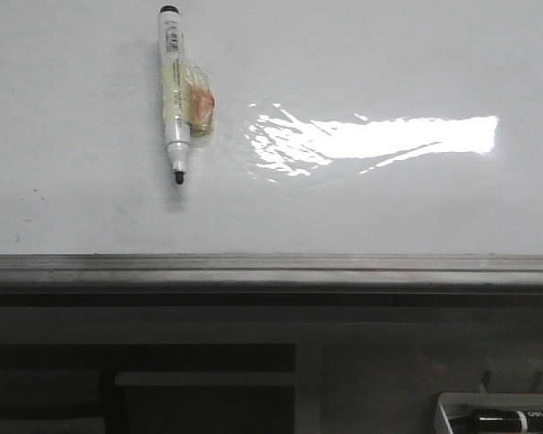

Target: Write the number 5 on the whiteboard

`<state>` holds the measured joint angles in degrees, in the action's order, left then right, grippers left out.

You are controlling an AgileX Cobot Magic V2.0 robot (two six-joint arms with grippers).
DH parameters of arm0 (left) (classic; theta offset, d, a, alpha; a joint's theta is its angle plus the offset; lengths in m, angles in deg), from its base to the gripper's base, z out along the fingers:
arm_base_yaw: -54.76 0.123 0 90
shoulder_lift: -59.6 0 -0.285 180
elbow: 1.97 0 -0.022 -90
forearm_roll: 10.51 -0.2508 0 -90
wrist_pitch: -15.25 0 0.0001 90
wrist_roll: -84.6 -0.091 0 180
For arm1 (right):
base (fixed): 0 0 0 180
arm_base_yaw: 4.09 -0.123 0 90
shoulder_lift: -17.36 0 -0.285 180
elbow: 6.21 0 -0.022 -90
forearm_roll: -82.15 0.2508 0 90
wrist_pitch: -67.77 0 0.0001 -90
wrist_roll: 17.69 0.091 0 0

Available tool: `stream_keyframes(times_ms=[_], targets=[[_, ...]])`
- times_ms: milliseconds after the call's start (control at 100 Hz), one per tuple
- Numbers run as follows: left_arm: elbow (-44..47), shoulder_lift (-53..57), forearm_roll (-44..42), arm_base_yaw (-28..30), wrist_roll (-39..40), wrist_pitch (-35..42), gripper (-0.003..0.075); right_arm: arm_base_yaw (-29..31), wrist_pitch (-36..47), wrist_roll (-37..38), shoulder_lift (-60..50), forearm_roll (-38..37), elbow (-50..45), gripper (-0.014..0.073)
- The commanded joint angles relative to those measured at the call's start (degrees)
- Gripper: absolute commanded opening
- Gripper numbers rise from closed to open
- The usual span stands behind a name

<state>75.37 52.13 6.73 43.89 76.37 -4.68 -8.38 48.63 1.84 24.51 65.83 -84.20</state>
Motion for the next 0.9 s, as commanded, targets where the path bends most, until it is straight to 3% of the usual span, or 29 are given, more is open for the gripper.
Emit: stream_keyframes(times_ms=[0,770,890], targets=[[1.17,1.52,0.89,0.28,0.46,4.19,-0.002,-0.22,1.33,-0.5,-1.01,-0.17,-1.42,-0.0061],[1.17,1.52,-0.37,0.28,0.46,4.19,-0.002,-0.22,1.33,-0.5,-1.01,-0.27,-1.42,-0.0061],[1.17,1.52,0.22,0.28,0.36,4.19,-0.002,-0.22,4.17,-0.5,-1.01,-10.88,-1.42,-0.0061]])
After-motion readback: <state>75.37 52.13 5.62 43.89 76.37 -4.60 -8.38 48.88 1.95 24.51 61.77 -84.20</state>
